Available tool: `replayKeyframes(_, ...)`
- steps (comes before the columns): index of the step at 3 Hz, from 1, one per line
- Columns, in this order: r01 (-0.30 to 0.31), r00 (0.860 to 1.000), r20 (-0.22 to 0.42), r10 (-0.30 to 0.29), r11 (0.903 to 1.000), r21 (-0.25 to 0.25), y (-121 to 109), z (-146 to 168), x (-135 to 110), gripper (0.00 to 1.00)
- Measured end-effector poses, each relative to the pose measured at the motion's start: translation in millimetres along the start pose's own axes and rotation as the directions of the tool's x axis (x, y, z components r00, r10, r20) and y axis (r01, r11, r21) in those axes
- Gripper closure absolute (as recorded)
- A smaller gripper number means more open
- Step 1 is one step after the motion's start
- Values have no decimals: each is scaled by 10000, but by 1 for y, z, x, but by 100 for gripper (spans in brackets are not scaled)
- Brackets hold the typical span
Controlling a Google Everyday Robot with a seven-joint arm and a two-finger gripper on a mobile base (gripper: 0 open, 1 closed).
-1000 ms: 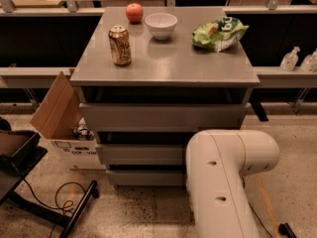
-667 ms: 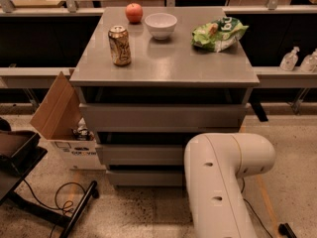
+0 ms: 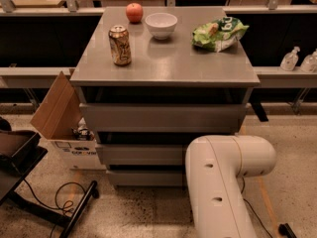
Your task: Open bottom drawer
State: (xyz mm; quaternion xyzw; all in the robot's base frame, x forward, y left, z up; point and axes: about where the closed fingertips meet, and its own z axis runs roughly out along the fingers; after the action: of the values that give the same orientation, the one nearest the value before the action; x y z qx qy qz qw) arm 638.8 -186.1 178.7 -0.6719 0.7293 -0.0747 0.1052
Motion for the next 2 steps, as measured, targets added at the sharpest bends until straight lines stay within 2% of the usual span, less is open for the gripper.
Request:
replayKeyframes(1,140,9999,28,-140,9998,-151,5,3,-8,13)
replayKeyframes(2,281,9996,-36,-284,9971,-713,17,10,-29,40)
